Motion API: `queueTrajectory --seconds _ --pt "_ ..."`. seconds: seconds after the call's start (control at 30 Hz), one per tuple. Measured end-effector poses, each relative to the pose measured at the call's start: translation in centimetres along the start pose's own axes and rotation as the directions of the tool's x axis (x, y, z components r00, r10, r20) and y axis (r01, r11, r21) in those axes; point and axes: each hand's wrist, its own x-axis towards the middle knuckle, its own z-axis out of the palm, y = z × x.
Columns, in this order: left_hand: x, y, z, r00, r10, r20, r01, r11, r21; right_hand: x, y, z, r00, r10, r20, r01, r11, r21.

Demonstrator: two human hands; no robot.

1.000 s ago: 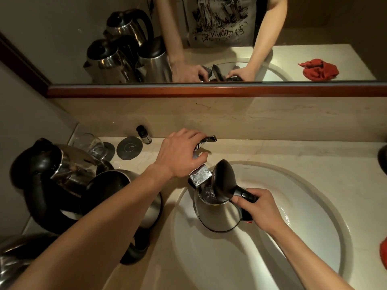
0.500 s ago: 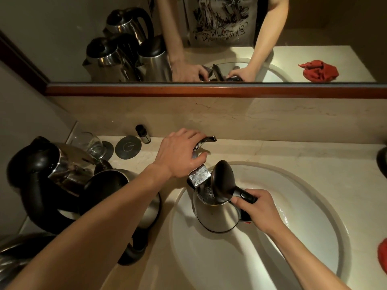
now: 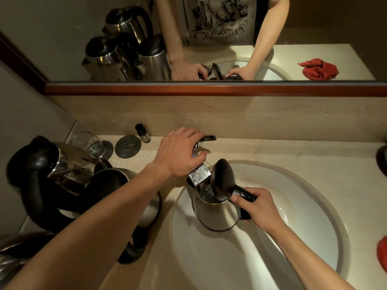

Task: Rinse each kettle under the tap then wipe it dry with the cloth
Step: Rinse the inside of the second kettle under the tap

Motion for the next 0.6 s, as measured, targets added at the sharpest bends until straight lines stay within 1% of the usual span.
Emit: queueTrajectory --seconds 0.6 --pt "0.04 -0.14 0.08 1.000 -0.002 0.007 0.002 1.000 0.009 -0.18 -0.33 -0.14 1.000 0.012 0.018 -0.012 1.000 0.009"
